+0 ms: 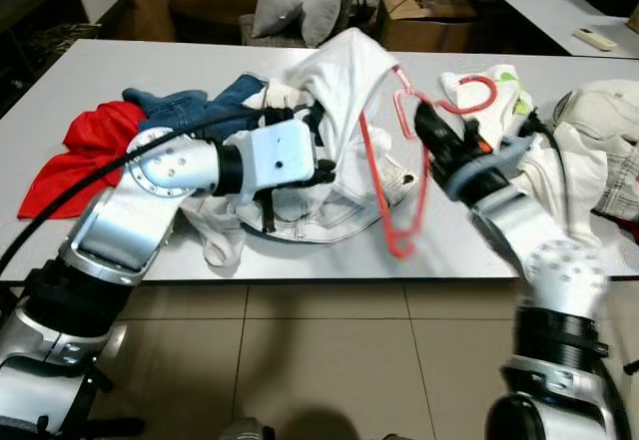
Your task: Hang hanger
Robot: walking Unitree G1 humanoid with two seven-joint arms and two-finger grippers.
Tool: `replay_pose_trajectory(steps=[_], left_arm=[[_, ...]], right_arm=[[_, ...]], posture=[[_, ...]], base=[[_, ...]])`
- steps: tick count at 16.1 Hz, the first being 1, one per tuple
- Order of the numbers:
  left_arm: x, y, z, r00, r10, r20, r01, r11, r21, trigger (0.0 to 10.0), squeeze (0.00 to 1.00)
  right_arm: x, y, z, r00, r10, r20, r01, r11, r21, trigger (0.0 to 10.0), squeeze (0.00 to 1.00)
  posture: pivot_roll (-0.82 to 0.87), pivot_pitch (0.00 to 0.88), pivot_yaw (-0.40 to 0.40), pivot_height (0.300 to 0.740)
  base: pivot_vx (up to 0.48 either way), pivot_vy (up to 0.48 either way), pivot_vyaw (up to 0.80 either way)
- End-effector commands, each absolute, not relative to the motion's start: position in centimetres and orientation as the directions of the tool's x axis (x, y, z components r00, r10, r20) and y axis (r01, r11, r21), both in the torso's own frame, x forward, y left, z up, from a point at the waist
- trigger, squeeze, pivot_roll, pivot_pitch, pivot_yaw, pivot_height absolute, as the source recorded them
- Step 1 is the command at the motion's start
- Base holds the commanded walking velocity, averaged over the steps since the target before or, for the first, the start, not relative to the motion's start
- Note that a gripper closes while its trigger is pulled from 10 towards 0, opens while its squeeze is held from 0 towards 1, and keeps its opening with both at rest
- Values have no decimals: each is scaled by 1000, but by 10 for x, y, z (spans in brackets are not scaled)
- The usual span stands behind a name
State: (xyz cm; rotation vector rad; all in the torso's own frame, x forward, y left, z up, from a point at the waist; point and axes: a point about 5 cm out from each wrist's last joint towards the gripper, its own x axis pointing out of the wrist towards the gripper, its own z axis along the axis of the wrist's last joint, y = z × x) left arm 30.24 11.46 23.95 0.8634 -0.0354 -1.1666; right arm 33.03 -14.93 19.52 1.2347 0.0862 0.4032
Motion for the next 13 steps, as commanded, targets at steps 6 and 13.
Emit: replay_pose_trajectory(steps=[6, 13], left_arm=[[291, 108, 226, 345, -828, -442, 844, 67, 533, 0, 0], [262, 95, 232, 107, -913, -393, 951, -22, 309, 0, 0]], right_arm=[[351, -124, 194, 957, 220, 187, -209, 82, 975, 10000, 0], [364, -105, 197, 953, 238, 187, -228, 157, 961, 10000, 0]], posture=[[-14, 0, -3, 740], [-2, 0, -17, 740]], base=[[0, 0, 0], [0, 0, 0]])
